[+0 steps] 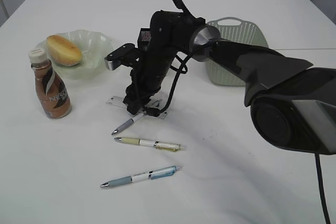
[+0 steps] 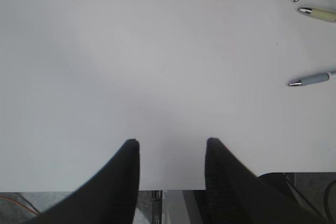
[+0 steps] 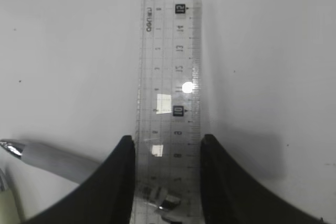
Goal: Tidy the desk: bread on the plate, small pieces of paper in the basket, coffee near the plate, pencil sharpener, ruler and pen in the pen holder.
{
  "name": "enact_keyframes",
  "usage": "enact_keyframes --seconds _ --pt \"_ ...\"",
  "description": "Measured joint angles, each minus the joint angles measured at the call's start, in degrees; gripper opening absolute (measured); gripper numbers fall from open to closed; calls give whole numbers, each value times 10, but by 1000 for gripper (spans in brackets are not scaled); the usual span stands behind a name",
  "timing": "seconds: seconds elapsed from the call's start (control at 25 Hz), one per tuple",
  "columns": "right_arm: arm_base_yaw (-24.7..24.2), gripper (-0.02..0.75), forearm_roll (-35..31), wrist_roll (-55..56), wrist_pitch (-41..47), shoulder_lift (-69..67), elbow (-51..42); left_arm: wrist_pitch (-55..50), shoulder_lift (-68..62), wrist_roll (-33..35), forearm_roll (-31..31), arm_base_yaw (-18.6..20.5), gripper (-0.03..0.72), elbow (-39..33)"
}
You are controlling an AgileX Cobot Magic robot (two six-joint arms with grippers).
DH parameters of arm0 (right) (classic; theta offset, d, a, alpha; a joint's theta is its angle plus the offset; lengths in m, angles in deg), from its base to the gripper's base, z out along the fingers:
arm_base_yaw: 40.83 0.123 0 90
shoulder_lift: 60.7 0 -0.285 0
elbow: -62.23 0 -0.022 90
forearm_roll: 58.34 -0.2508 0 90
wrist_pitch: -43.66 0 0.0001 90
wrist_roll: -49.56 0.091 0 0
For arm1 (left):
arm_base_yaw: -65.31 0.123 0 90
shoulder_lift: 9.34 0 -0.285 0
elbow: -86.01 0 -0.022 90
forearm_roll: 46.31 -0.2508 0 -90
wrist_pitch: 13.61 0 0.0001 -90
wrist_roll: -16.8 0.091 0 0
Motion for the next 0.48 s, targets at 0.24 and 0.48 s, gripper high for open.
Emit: enact_keyframes --seconds 0.24,0.48 --pt "0 253 0 0 8 2 0 0 0 0 0 0 307 0" --pt "0 252 0 19 10 30 0 0 0 0 0 0 307 0"
